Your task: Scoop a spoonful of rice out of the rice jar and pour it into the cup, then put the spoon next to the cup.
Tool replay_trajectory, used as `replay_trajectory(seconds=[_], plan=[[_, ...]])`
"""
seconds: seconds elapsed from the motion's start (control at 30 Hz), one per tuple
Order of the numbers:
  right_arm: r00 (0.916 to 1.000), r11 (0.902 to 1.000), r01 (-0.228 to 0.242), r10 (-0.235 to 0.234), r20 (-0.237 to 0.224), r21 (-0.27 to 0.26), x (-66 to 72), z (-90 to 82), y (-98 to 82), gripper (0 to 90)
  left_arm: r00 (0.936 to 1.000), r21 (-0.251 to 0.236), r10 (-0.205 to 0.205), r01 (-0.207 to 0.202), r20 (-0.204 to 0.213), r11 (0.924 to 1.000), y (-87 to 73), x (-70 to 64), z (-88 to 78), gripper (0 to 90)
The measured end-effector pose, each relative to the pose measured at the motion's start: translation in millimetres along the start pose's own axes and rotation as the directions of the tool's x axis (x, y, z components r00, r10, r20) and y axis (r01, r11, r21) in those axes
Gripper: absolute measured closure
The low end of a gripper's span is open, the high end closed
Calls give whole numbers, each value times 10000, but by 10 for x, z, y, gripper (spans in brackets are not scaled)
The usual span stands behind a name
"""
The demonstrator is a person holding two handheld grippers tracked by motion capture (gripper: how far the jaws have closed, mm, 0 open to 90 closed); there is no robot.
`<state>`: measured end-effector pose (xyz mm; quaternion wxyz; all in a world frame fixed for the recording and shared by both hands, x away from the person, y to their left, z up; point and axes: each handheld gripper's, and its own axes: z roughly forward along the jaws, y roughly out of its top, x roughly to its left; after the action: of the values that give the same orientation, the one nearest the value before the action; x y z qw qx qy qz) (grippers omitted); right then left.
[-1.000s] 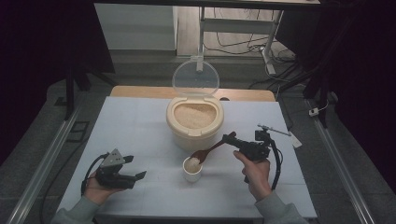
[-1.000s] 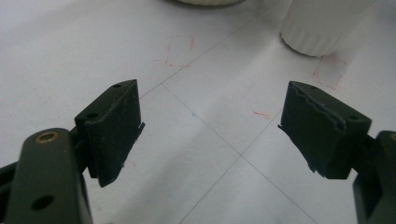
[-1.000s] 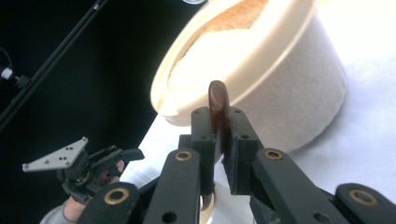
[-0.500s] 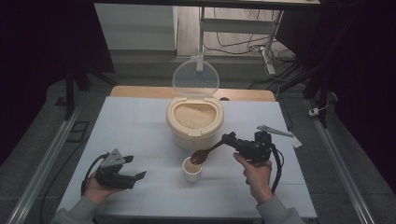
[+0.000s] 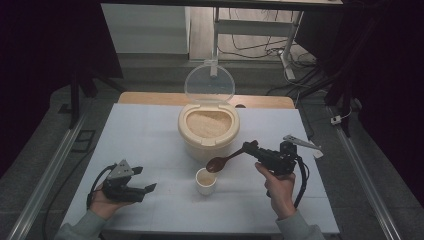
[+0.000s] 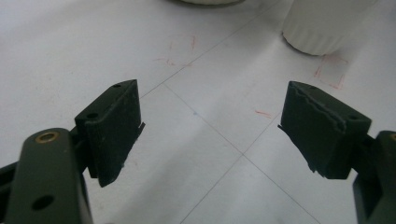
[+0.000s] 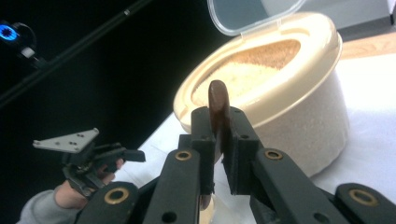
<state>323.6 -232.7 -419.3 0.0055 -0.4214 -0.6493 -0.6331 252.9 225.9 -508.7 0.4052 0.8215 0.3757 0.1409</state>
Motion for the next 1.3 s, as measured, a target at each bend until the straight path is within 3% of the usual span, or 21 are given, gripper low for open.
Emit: replay_trajectory(seconds=[0.23,0.4,0.63,0.83,1.03,1.3], plan=[[9998,9991,198,-200,-53,-382,-47,-113,36,833,10000,23,-82,82,-51,10000,-12,7,-4,201],[9984,9979,570,-570,-14,-296,-52,-221,118,832,9998,34,-166,166,-65,9999,-30,11,-10,197],[9928,9926,1185,-1188,123,250,-49,-381,239,833,9998,58,-184,185,-90,9998,-57,18,-21,197],[9888,9833,1483,-1494,20,1051,-43,-379,256,832,9999,70,-120,121,-68,9999,-48,9,-13,197],[9839,9610,1785,-1766,-281,2110,-43,-311,244,832,9998,159,-168,167,60,9997,-45,32,10,198],[9837,9034,1792,-1594,-829,3897,-166,-99,93,832,9999,402,-106,100,127,9991,-21,42,83,198]])
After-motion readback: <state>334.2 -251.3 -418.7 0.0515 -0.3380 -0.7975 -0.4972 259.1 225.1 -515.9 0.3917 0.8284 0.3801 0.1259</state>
